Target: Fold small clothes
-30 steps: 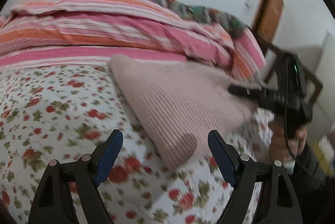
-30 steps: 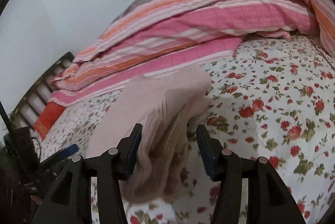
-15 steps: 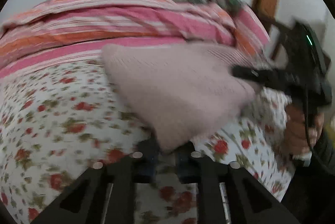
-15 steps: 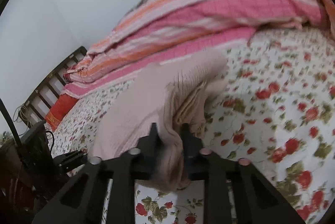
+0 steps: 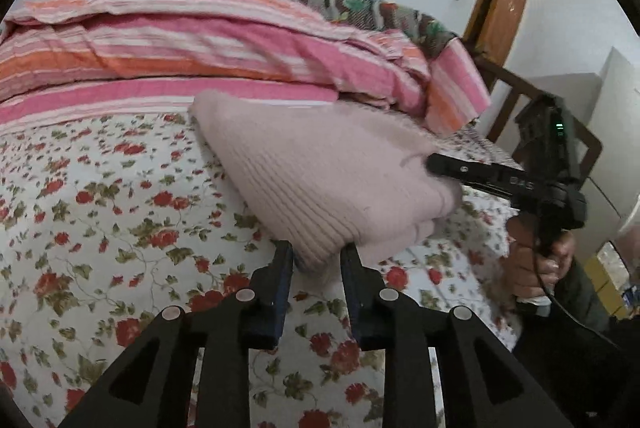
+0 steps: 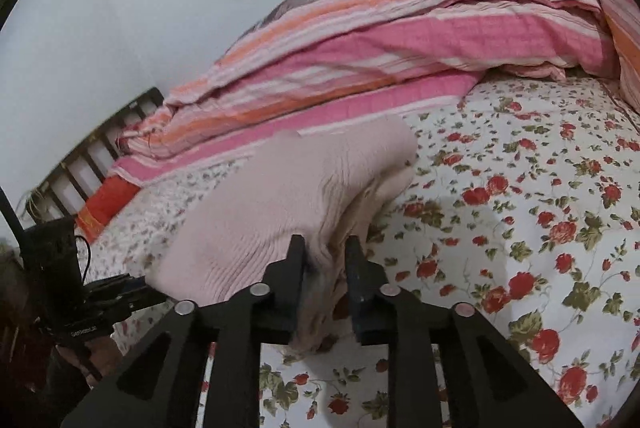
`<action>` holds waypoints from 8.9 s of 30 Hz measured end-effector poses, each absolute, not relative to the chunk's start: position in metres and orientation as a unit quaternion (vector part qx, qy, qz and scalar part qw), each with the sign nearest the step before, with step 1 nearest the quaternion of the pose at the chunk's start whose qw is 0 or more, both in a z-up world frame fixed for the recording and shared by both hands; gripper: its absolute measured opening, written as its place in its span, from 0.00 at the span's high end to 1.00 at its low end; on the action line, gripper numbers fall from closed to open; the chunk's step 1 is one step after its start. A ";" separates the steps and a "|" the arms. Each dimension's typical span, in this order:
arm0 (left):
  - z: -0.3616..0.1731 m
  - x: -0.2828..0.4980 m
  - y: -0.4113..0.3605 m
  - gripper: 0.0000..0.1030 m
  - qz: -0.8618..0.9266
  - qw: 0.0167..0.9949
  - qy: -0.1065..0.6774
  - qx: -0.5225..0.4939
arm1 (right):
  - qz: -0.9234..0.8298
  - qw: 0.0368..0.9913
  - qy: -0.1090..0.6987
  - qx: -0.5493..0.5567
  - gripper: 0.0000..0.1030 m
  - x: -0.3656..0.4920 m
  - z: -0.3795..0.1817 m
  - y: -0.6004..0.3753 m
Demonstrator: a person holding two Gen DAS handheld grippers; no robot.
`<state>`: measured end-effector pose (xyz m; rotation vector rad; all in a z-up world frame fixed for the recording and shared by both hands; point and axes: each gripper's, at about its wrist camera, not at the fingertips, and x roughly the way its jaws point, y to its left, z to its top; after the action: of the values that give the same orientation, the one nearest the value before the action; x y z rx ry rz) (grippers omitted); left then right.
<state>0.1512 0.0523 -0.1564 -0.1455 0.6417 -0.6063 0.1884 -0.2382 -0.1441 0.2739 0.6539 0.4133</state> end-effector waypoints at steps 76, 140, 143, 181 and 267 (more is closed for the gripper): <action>-0.172 0.224 0.015 0.39 -0.143 0.932 0.317 -0.104 | 0.122 0.925 0.349 0.090 0.60 0.228 -0.166 -0.228; -0.142 0.279 0.056 0.35 -0.155 0.908 0.344 -0.182 | 0.148 0.908 0.369 0.131 0.67 0.256 -0.149 -0.219; -0.154 0.312 0.062 0.36 -0.157 0.893 0.368 -0.208 | 0.145 0.908 0.371 0.129 0.67 0.253 -0.150 -0.219; -0.149 0.226 0.039 0.43 -0.094 0.943 0.313 -0.067 | 0.128 0.912 0.368 0.132 0.61 0.267 -0.151 -0.221; -0.157 0.208 0.035 0.34 -0.144 0.933 0.318 -0.090 | 0.069 0.928 0.358 0.079 0.77 0.221 -0.140 -0.208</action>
<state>0.2083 0.0348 -0.1568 -0.1836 0.6502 -0.2954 0.2207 -0.2084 -0.1400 0.1613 0.7338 0.1411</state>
